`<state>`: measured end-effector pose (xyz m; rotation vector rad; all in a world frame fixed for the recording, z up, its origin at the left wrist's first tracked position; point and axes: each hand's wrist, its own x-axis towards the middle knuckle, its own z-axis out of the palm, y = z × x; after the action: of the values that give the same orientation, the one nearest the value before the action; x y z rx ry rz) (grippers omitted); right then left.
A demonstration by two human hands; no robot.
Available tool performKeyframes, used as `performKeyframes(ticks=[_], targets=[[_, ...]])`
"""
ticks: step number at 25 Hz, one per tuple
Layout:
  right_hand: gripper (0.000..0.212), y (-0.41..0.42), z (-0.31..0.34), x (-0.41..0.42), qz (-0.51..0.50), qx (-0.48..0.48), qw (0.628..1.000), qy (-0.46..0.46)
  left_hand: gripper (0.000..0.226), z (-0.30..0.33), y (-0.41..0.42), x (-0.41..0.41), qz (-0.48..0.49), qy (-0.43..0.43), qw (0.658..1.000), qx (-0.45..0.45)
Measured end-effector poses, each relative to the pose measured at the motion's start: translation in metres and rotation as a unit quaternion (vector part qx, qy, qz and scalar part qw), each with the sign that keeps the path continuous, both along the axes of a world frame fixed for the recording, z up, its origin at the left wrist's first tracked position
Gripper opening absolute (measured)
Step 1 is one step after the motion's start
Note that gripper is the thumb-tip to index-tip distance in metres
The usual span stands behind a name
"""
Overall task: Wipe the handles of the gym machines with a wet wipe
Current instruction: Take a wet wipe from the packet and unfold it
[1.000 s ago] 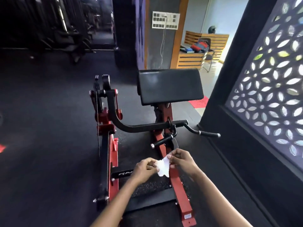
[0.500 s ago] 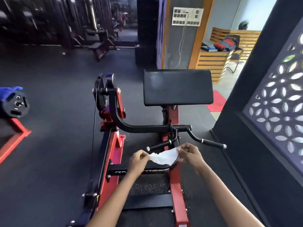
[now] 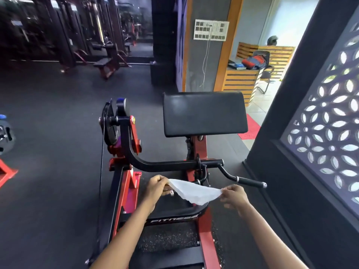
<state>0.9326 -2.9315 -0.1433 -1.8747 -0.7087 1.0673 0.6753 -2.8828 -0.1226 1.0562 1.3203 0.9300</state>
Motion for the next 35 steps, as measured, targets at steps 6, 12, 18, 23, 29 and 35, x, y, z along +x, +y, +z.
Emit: performKeyframes(ticks=[6,12,18,23,29,35], targets=[[0.015,0.036,0.025,-0.054,0.160,0.099,0.969,-0.159,0.009,0.025,0.043,0.007,-0.168,0.212,0.956,0.111],[0.018,0.067,0.024,-0.101,0.269,0.211,0.914,-0.217,0.008,0.049,0.065,0.011,-0.275,0.343,0.875,0.200],[0.018,0.082,0.029,-0.079,0.377,0.156,0.892,-0.197,0.006,0.061,0.081,-0.009,-0.285,0.343,0.872,0.201],[0.006,0.093,0.029,-0.065,0.395,0.180,0.874,-0.218,0.006,0.058,0.083,-0.016,-0.259,0.307,0.898,0.181],[0.036,0.097,0.020,-0.082,0.393,0.162,0.893,-0.147,0.009,0.057,0.080,-0.012,-0.227,0.315,0.906,0.169],[0.018,0.101,0.006,-0.096,0.378,0.163,0.889,-0.201,0.010,0.052,0.083,-0.017,-0.229,0.328,0.903,0.157]])
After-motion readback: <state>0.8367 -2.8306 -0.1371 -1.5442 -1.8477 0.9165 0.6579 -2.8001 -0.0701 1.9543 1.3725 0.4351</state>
